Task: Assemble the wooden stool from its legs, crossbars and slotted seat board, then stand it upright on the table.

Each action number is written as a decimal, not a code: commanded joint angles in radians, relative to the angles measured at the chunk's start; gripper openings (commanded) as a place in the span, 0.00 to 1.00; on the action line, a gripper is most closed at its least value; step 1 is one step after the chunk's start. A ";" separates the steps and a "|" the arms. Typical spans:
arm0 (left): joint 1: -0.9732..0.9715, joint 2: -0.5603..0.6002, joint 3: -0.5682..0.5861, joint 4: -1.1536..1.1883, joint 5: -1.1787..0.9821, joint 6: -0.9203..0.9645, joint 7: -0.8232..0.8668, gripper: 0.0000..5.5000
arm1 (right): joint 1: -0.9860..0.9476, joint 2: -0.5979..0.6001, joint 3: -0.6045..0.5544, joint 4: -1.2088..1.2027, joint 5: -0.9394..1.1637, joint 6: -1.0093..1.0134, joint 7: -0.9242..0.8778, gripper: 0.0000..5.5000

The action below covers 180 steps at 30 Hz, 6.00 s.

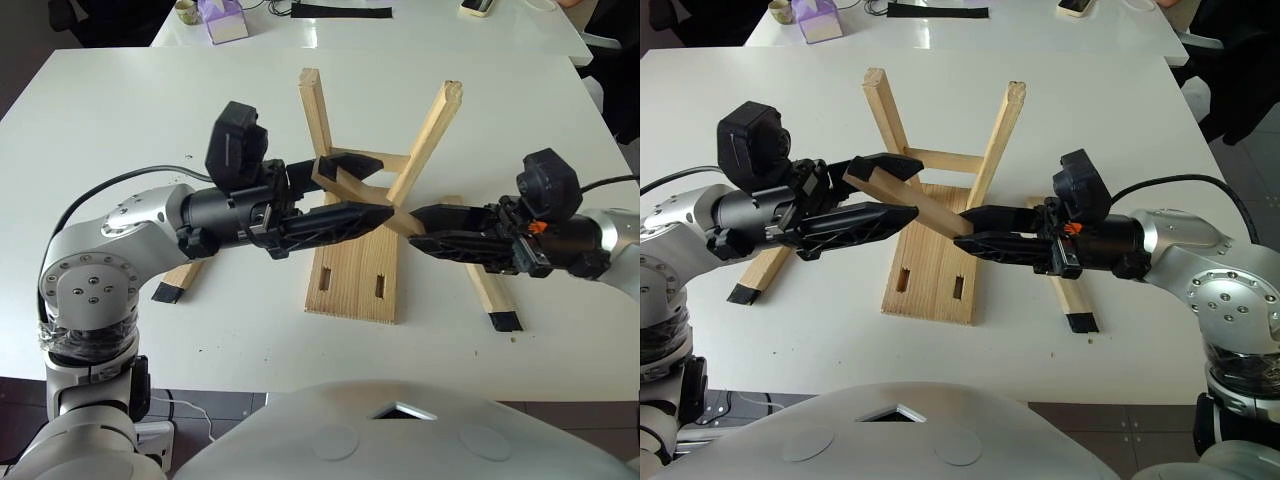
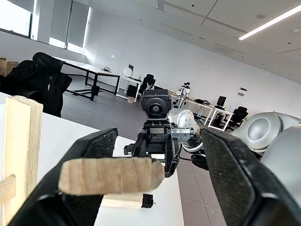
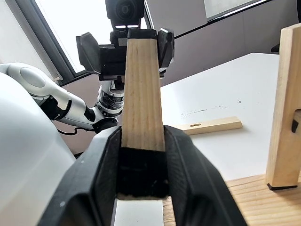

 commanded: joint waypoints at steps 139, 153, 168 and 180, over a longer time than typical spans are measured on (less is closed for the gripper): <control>0.258 0.389 0.099 0.560 1.135 -0.441 -0.572 0.24 | 0.598 0.294 -0.058 -0.214 -0.711 -0.341 -0.374 0.43; 0.312 0.403 0.060 0.550 1.176 -0.467 -0.585 0.24 | 0.594 0.304 -0.049 -0.209 -0.735 -0.342 -0.374 0.43; 0.247 0.373 -0.034 0.624 1.171 -0.463 -0.616 0.24 | 0.555 0.284 0.012 -0.178 -0.781 -0.331 -0.355 0.43; 0.159 0.363 -0.102 0.740 1.196 -0.466 -0.649 0.24 | 0.543 0.274 0.046 -0.178 -0.806 -0.323 -0.357 0.43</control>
